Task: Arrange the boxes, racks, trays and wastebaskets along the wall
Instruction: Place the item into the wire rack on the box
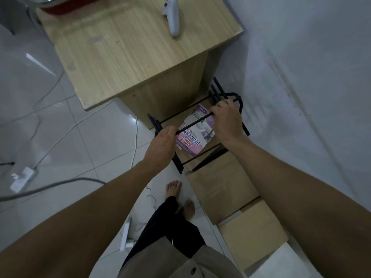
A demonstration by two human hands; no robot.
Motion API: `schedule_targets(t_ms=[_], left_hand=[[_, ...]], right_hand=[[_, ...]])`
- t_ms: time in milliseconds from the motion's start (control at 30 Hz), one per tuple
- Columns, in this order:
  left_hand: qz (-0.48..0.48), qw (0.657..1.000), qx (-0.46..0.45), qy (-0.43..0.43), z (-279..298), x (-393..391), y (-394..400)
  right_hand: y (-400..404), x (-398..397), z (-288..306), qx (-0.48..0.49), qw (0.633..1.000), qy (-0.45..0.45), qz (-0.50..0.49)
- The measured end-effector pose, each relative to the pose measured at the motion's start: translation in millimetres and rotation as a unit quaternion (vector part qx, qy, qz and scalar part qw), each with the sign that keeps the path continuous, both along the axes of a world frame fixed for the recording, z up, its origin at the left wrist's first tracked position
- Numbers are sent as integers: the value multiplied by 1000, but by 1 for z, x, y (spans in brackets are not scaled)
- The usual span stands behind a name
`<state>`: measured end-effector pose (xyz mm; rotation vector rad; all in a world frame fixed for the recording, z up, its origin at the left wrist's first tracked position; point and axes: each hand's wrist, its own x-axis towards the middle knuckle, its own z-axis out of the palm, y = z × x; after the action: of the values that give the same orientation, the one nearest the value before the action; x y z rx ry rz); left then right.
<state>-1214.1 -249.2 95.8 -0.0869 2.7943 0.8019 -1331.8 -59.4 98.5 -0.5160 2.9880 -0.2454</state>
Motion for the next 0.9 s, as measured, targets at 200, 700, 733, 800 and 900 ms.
schedule_targets(t_ms=[200, 700, 733, 800, 900], left_hand=[[25, 1000, -13, 3, -20, -7, 0], [67, 997, 35, 25, -50, -14, 28], [68, 997, 32, 21, -53, -17, 28], [71, 997, 29, 12, -60, -24, 26], [58, 998, 39, -4, -79, -31, 29]], right_hand=[[-1, -17, -23, -41, 999, 0, 30], [12, -25, -55, -80, 996, 19, 23], [11, -27, -60, -82, 996, 15, 22], [10, -32, -69, -89, 996, 11, 21], [10, -36, -84, -53, 998, -19, 14]])
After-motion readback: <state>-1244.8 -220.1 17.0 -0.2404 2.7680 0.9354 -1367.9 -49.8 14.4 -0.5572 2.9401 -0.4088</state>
